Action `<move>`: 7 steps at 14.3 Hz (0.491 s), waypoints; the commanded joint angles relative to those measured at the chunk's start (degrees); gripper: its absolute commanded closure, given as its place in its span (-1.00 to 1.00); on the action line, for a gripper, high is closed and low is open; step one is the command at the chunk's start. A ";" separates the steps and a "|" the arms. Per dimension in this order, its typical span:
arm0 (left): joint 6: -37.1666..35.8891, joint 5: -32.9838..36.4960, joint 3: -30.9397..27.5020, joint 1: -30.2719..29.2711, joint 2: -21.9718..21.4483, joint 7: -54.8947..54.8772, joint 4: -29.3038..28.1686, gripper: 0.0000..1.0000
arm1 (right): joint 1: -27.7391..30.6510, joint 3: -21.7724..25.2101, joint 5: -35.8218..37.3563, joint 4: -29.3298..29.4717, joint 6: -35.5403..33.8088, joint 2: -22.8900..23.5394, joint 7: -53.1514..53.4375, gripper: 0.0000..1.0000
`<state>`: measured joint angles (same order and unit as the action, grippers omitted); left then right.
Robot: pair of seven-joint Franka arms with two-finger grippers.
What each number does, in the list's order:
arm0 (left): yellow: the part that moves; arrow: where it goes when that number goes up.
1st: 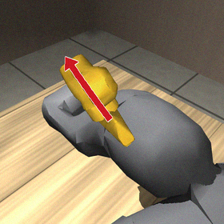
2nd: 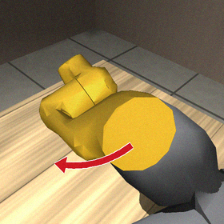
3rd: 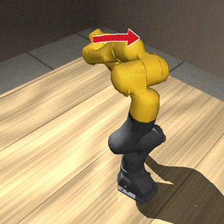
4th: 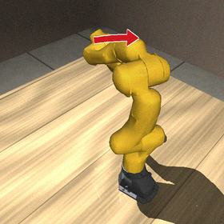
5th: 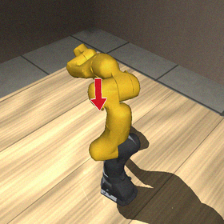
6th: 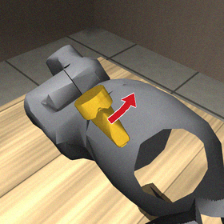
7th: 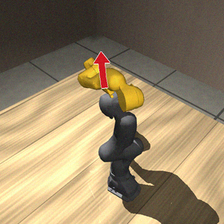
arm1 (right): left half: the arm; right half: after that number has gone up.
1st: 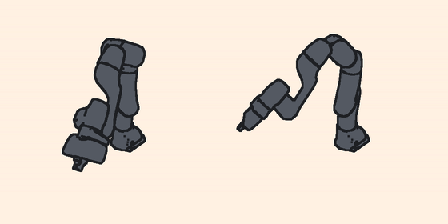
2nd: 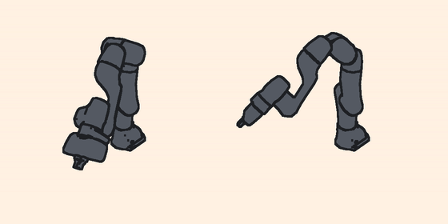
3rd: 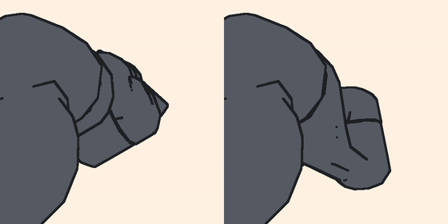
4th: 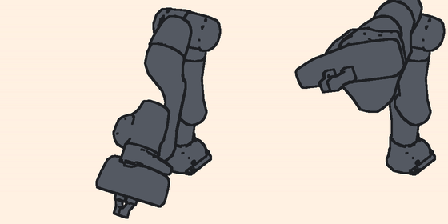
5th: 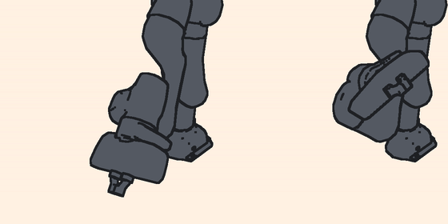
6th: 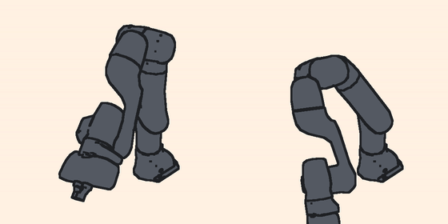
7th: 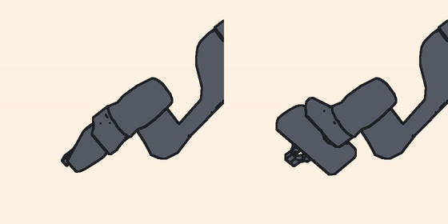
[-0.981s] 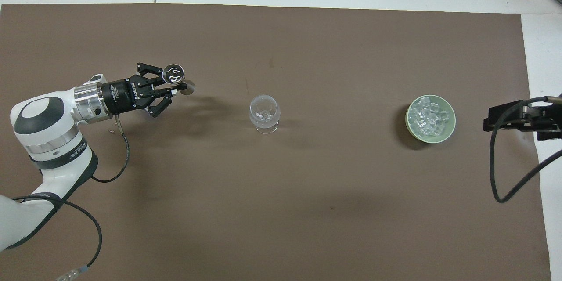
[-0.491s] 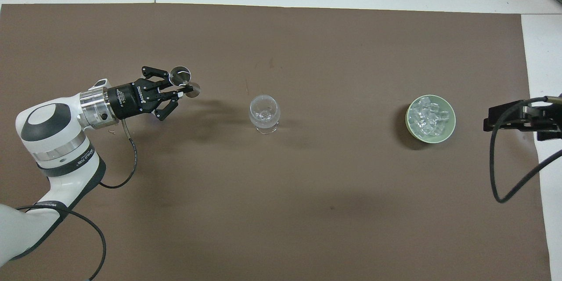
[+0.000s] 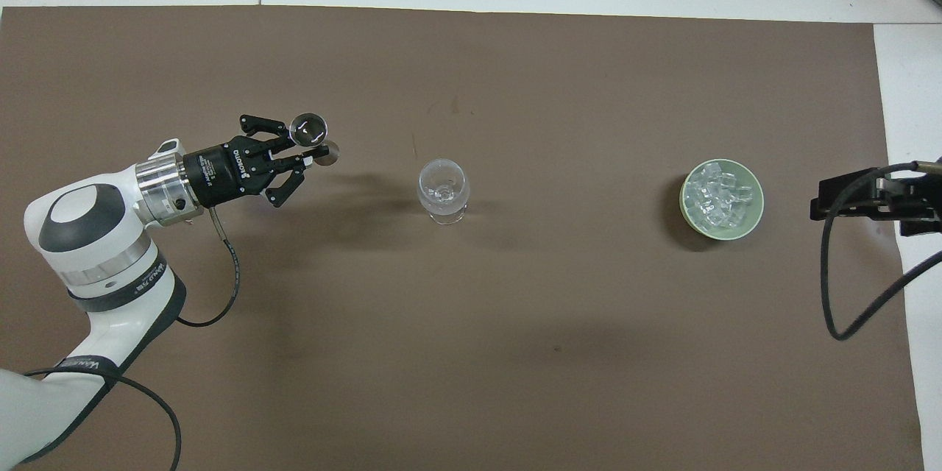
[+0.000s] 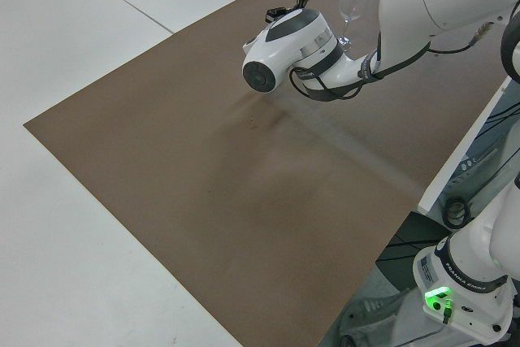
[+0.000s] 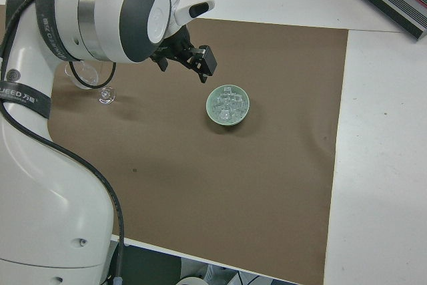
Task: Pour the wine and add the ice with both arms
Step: 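Carry the metal cup with the left gripper above the clear glass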
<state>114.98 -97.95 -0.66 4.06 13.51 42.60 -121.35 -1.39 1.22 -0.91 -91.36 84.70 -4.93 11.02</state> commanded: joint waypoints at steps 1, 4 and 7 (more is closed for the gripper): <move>3.75 -2.77 -0.66 2.43 -3.93 -0.41 -3.45 1.00 | -0.10 0.10 -0.41 -1.80 1.26 -1.49 0.67 -1.00; 7.18 -4.61 -0.66 4.54 -5.25 -0.41 -4.15 1.00 | -0.10 0.10 -0.50 -1.80 1.26 -1.49 0.67 -1.00; 10.69 -6.38 -0.66 7.09 -5.78 -0.41 -4.33 1.00 | -0.10 0.10 -0.41 -1.80 1.26 -1.49 0.67 -1.00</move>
<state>122.76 -102.05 -0.63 8.83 10.19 42.60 -123.52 -1.39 1.22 -0.91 -91.36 84.70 -4.93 11.02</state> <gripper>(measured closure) 0.784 0.000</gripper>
